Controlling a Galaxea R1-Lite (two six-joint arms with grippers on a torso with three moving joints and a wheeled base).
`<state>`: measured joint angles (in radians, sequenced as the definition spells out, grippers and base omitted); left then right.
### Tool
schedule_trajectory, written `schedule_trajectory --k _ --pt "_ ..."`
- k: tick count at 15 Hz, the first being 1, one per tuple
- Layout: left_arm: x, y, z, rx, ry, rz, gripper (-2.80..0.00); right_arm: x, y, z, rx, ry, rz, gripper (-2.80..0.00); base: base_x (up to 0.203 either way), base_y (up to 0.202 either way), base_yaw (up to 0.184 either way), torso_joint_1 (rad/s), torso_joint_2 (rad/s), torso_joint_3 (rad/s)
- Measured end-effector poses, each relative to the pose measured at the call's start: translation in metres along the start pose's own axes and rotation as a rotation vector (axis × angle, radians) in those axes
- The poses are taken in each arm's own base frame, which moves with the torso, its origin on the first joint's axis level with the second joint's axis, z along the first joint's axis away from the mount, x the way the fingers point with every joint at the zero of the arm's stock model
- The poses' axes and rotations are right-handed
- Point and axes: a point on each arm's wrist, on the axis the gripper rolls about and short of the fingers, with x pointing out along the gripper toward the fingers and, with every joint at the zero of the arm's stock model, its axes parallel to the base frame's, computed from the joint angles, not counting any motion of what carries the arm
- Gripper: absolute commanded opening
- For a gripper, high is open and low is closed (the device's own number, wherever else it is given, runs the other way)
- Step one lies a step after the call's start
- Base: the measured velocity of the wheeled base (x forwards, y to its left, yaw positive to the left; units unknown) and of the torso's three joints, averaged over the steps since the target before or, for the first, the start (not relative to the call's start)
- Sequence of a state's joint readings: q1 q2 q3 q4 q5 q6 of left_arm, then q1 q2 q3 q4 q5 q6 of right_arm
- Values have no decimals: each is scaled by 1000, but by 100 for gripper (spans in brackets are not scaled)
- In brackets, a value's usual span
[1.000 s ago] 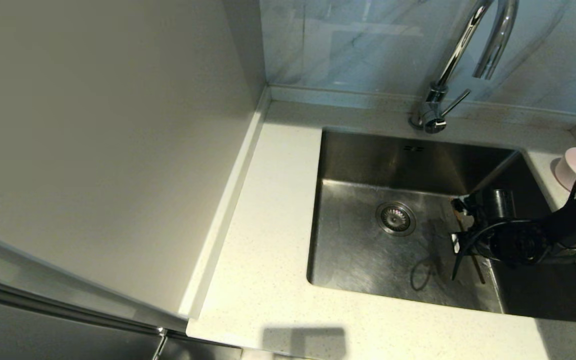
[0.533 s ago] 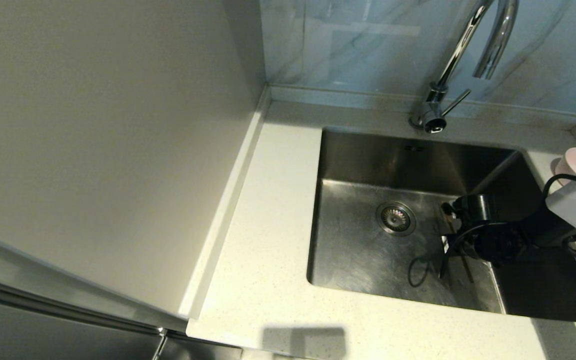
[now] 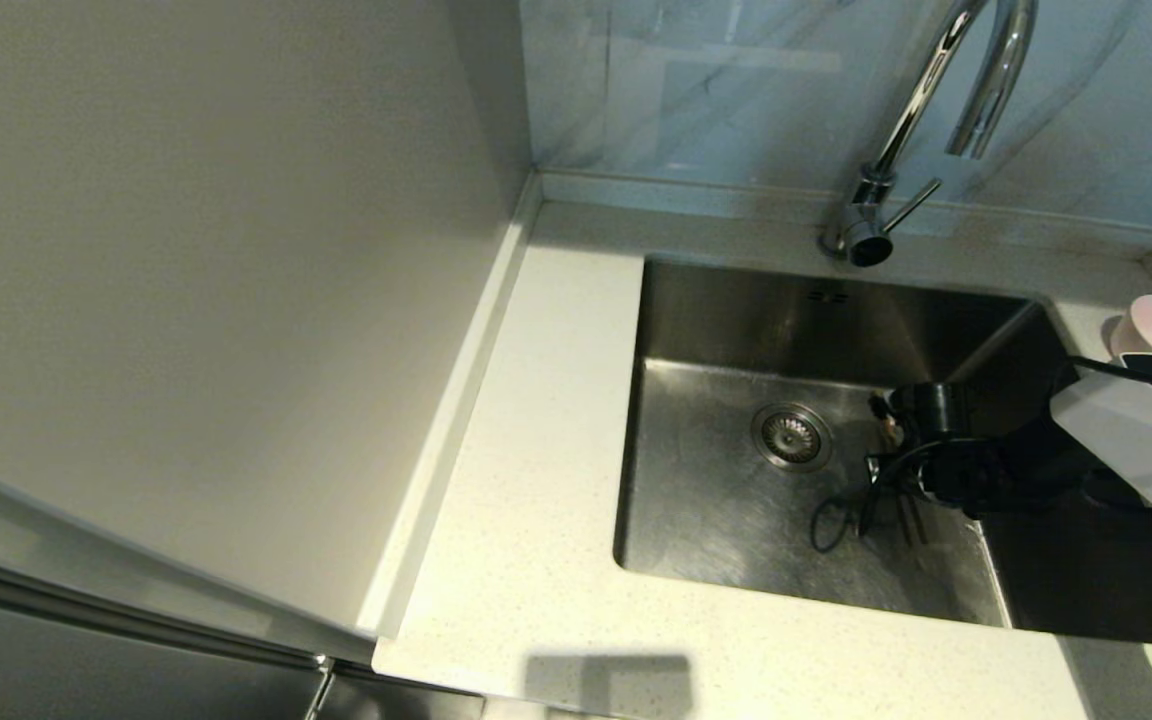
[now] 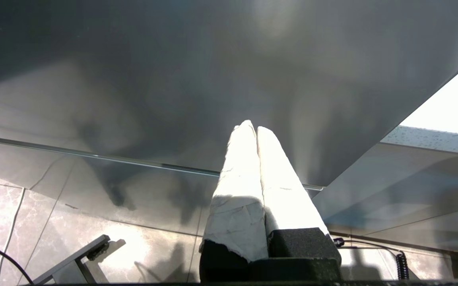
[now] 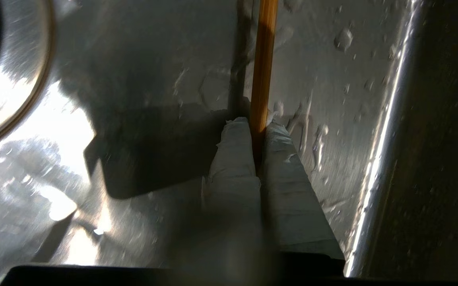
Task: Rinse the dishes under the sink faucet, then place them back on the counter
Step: Put the chopsticks into the sink
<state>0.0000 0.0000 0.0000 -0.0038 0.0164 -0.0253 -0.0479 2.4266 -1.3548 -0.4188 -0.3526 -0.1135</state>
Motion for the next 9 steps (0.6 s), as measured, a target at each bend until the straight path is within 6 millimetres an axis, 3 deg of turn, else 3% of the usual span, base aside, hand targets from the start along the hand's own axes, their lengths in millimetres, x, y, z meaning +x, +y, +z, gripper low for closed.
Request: schedule_trajectory --k 1,2,9 --pt "0 0 0 0 0 0 -280 3 -1 1 -16 4 -12 -89 0 0 0 0 0 0" --pt "0 0 0 0 0 0 -280 5 -3 0 -41 15 -25 0 0 0 0 0 0 0" --pt "0 0 0 0 0 0 -280 8 -16 8 -44 4 -52 0 0 0 0 0 0 0"
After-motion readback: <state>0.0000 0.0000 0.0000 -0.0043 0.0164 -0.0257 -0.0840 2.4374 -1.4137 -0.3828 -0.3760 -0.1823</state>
